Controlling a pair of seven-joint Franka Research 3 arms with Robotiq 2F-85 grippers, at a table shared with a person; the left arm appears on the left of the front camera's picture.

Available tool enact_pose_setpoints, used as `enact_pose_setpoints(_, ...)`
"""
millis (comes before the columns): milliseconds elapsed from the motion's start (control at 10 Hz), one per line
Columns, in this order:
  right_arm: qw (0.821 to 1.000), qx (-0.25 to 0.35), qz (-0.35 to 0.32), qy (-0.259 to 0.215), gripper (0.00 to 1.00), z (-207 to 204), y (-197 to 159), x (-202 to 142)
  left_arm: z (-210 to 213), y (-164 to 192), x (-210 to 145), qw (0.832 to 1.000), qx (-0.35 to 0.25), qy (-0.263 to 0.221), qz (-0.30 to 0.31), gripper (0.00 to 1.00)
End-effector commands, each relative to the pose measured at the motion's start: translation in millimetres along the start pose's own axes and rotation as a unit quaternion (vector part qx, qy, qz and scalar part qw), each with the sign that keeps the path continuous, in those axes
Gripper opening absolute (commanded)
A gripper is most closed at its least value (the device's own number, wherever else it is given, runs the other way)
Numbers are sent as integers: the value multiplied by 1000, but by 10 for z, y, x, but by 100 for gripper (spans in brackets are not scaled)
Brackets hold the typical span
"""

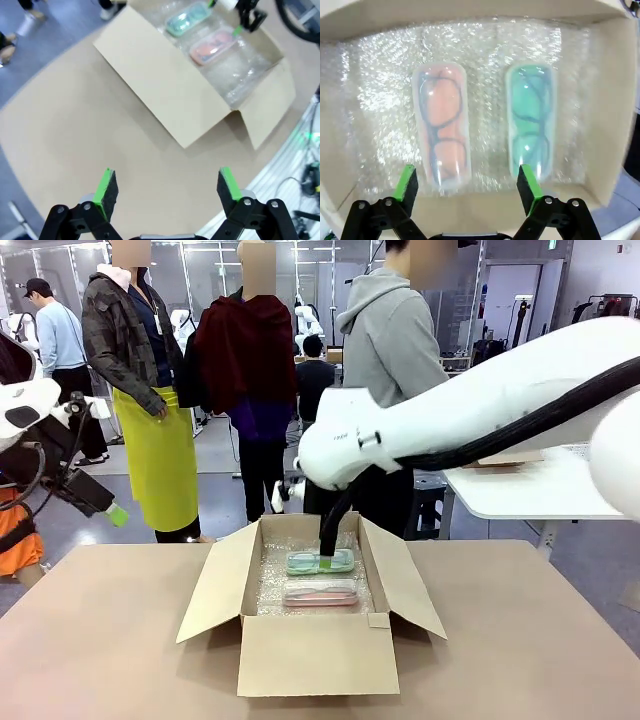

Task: Pack the glasses set securely to prepare it for shipping.
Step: Position the Package Box on the left side of the table.

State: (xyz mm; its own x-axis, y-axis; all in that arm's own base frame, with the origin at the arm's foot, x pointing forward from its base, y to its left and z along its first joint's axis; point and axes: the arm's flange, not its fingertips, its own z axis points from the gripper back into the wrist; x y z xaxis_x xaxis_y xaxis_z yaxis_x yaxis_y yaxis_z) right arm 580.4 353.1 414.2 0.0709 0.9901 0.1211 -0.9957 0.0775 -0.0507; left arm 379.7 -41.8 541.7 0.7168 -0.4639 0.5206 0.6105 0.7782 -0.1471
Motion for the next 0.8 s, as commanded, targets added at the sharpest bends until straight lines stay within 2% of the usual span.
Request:
enact_pose_setpoints(0,999,-24,-27,-37,100,352,297,-348,-145,104,117,996,-72,16,58,100)
enact_pose_setpoints(200,994,-52,-67,-69,100,646,460,-721,-390,205,95,984,-134,1,121,100)
enact_pose_setpoints(400,985,-78,-126,-88,100,863,641,-1118,-623,295,24,968,-192,6,164,100)
enact_pose_setpoints(700,954,-134,-241,-119,100,1171,985,-1704,-993,468,-88,926,-314,-6,209,100)
